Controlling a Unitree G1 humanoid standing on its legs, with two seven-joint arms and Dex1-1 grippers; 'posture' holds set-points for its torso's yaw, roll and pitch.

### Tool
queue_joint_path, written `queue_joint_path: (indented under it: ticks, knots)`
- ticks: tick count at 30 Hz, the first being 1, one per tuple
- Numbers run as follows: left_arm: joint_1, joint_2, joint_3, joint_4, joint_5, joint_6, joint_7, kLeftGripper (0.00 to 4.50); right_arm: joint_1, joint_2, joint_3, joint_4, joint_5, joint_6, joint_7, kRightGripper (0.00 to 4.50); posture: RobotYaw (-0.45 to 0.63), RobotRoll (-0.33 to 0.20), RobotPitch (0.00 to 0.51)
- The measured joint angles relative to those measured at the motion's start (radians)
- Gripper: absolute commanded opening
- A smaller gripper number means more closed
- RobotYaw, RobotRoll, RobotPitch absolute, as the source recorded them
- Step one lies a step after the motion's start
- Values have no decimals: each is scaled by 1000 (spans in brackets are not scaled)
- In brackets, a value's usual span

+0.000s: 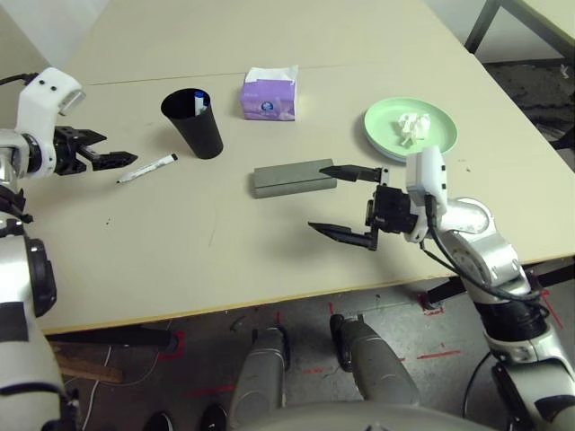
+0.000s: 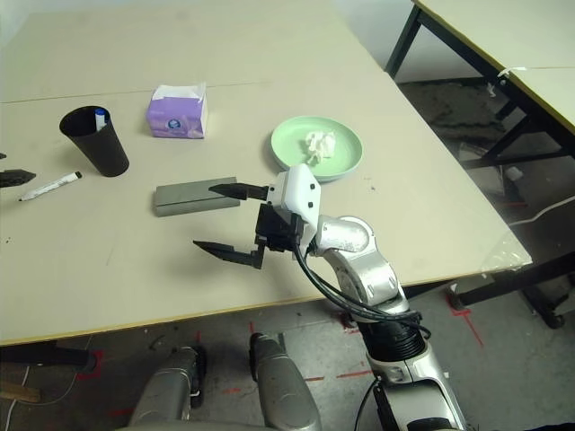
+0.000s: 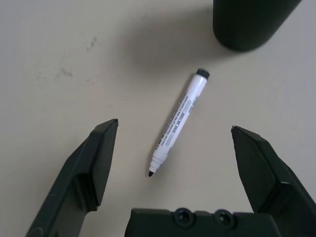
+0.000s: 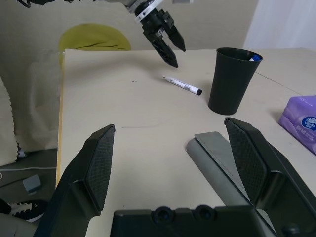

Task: Organize and tidy the items on the table.

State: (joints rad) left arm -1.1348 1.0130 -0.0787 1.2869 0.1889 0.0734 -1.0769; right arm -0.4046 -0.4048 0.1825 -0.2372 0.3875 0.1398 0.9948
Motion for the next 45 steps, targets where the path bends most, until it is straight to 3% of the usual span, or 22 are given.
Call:
queue_joint_path:
  ticks: [8, 15, 26, 41, 45]
  knots:
    - [0, -51, -25, 34, 57, -35, 101, 4472, 41, -7, 0, -57, 0, 21, -30, 4500, -236, 0, 233]
    - [6, -93, 28, 53, 33, 25, 176, 4472, 61, -20, -1, -103, 7, 56, -43, 4500, -235, 0, 243]
    - [58, -95, 148, 64, -37, 257, 185, 4472, 61, -30, -3, -122, 13, 89, -59, 4500, -245, 0, 253]
    - [121, -84, 215, 51, -74, 288, 185, 4472, 50, -32, -4, -142, 23, 110, -76, 4500, -236, 0, 251]
    - [140, -77, 211, 44, -71, 280, 151, 3497, 19, -31, -6, -142, 26, 110, -76, 4500, -233, 0, 251]
